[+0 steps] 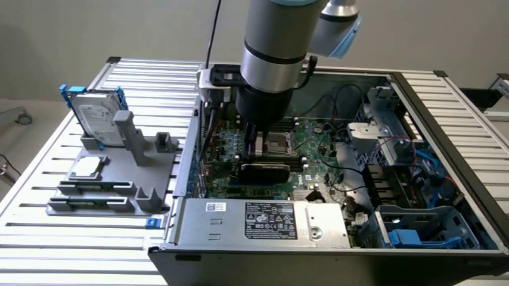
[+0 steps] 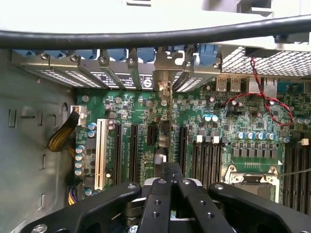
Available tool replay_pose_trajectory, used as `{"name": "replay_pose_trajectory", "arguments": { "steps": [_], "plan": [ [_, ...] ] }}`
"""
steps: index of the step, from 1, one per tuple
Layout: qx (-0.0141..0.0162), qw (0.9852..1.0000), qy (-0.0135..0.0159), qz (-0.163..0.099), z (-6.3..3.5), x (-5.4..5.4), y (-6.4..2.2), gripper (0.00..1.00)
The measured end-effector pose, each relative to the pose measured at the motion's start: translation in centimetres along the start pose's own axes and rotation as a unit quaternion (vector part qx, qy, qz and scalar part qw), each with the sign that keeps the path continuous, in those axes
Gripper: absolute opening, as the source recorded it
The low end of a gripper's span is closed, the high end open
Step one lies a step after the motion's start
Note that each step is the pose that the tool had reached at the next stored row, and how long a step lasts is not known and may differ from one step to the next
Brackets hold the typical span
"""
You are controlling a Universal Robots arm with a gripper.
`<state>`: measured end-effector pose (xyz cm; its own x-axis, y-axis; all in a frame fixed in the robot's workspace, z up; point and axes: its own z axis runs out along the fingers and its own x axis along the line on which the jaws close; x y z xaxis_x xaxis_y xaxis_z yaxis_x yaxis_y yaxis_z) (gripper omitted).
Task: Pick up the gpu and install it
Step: 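Insert the gpu into the slot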
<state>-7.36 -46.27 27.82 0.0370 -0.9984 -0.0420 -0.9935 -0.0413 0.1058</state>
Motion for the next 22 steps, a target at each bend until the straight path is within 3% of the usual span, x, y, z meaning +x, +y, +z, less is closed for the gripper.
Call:
{"name": "replay_pose_trajectory", "arguments": {
  "steps": [13, 22],
  "plan": [
    [0.0000, 1.0000, 0.0009, 0.000, 0.60, -0.4, -0.08, 0.11],
    [0.0000, 1.0000, 0.0036, 0.000, 1.17, -0.6, -0.16, 0.11]
  ]
}}
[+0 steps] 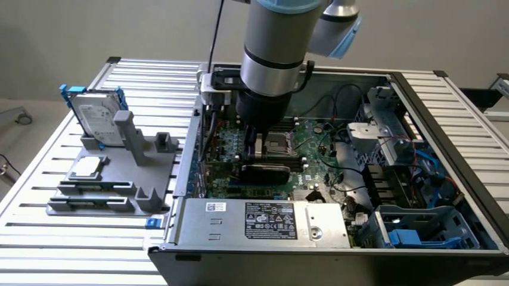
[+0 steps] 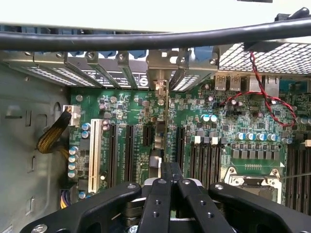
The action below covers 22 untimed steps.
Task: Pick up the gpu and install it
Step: 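Insert the gpu into the slot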
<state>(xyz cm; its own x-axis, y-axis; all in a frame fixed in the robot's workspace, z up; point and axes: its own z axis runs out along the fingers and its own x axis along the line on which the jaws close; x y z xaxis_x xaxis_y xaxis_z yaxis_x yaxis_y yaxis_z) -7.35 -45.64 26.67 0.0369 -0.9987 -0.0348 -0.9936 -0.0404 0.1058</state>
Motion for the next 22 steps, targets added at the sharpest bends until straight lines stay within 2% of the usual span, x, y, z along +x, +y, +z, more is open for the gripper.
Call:
{"name": "replay_pose_trajectory", "arguments": {
  "steps": [3, 6, 7, 10, 12, 22],
  "plan": [
    [-0.0004, 1.0000, 0.0019, 0.000, 0.14, -0.1, 0.00, 0.11],
    [-0.0003, 1.0000, 0.0017, 0.000, 0.13, -0.2, 0.00, 0.11],
    [0.0003, 1.0000, 0.0010, 0.000, -0.12, -0.2, 0.01, 0.11],
    [-0.0004, 1.0000, 0.0018, 0.000, -1.49, -0.3, 0.16, 0.11],
    [-0.0004, 1.0000, 0.0018, 0.000, -1.91, -0.3, 0.29, 0.11],
    [-0.0005, 1.0000, 0.0018, 0.000, -2.10, -0.3, 2.51, 0.11]
  ]
}}
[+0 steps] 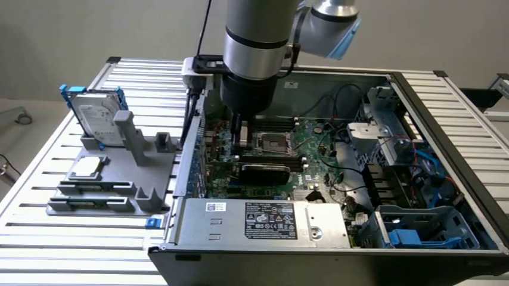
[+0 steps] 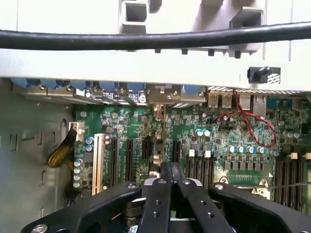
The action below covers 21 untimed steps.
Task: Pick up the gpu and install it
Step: 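Insert the gpu into the slot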
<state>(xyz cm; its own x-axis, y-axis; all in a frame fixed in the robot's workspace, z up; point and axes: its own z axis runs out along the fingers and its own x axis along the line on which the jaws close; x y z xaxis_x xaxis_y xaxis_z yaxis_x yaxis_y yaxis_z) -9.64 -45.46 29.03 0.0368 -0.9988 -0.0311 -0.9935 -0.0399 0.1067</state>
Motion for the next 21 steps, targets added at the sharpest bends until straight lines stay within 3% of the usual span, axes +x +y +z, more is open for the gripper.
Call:
{"name": "replay_pose_trajectory", "arguments": {
  "steps": [15, 21],
  "plan": [
    [-0.0025, 1.0000, 0.0015, 0.000, 0.08, 0.1, 3.28, 0.11],
    [-0.0030, 1.0000, 0.0014, 0.000, -0.50, 0.3, 4.00, 0.11]
  ]
}}
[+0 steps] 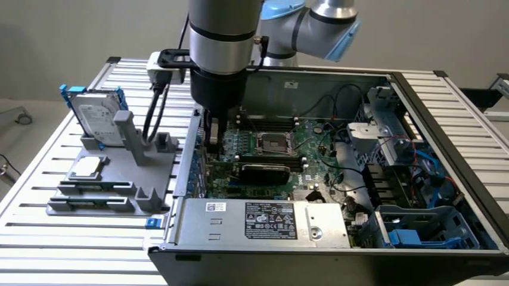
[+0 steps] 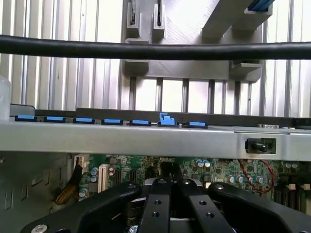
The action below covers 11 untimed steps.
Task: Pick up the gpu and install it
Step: 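Insert the gpu into the slot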
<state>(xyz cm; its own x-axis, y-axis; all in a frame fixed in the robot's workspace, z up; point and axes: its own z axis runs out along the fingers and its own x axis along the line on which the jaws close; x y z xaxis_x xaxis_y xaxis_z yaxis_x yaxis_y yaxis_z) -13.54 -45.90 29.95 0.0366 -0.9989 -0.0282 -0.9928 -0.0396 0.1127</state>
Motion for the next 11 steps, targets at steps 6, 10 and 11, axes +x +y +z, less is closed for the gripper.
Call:
{"name": "replay_pose_trajectory", "arguments": {
  "steps": [6, 10, 11],
  "plan": [
    [-0.0004, 1.0000, 0.0011, 0.000, -0.70, 0.31, 0.21, 0.11],
    [-0.0005, 1.0000, 0.0036, 0.000, -0.72, 0.48, 0.35, 0.11],
    [-0.0005, 1.0000, 0.0043, 0.000, -0.71, 0.50, 0.42, 0.11]
  ]
}}
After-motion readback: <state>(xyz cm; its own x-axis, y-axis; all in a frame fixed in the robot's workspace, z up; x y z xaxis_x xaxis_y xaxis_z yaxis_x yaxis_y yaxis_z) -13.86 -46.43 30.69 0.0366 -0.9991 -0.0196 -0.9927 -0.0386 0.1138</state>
